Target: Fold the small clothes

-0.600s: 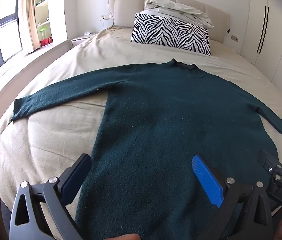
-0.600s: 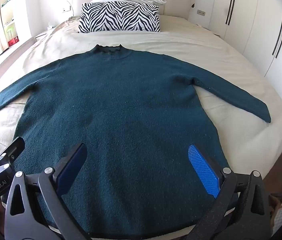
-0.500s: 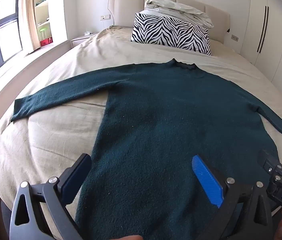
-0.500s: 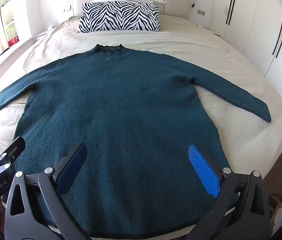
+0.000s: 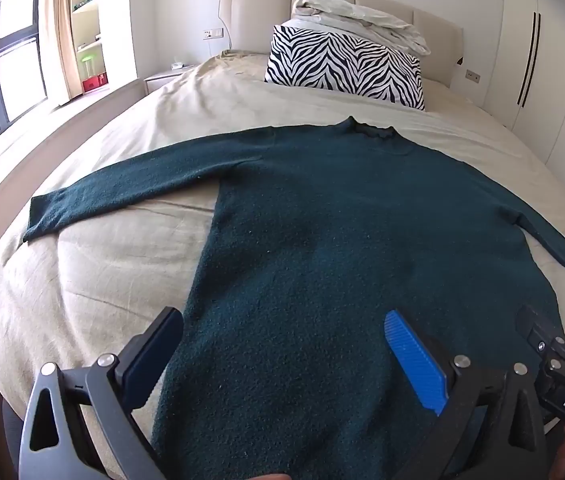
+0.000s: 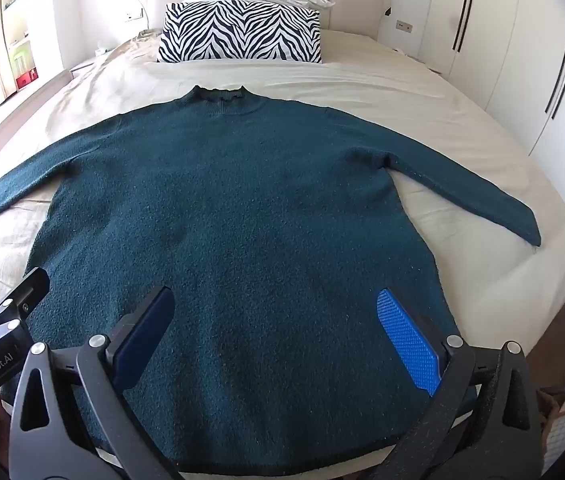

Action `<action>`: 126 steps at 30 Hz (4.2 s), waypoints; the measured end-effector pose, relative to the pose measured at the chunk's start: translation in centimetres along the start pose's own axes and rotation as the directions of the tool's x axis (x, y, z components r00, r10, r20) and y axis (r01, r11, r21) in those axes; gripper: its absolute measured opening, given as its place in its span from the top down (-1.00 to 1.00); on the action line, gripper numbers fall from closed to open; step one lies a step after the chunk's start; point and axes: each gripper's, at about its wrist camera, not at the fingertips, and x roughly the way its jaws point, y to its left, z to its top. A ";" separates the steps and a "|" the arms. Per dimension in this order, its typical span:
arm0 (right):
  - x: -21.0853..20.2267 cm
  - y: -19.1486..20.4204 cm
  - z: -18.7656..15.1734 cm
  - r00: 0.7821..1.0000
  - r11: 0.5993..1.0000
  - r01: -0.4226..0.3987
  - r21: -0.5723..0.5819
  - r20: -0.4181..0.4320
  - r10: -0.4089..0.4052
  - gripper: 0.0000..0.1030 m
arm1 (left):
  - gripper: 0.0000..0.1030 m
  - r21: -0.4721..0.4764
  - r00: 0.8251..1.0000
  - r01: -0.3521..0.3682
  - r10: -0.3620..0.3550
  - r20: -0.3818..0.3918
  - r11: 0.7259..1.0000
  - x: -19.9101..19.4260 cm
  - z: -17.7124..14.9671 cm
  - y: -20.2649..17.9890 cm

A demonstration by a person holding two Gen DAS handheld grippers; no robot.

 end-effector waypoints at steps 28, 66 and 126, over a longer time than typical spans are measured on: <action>0.3 0.0 -0.1 1.000 1.000 0.000 -0.001 -0.009 0.000 -1.00 | -1.00 0.002 1.000 0.000 0.000 -0.007 1.000 0.2 0.0 0.2; 0.3 0.0 -0.5 1.000 1.000 -0.001 0.004 -0.012 0.001 -1.00 | -1.00 -0.001 1.000 0.000 0.000 -0.010 1.000 0.4 -0.4 0.6; 17.6 -50.0 -2.7 0.958 0.306 -0.270 0.913 0.222 0.183 -0.22 | -0.99 -0.287 0.833 0.451 -0.514 -0.206 0.845 10.9 7.3 -4.2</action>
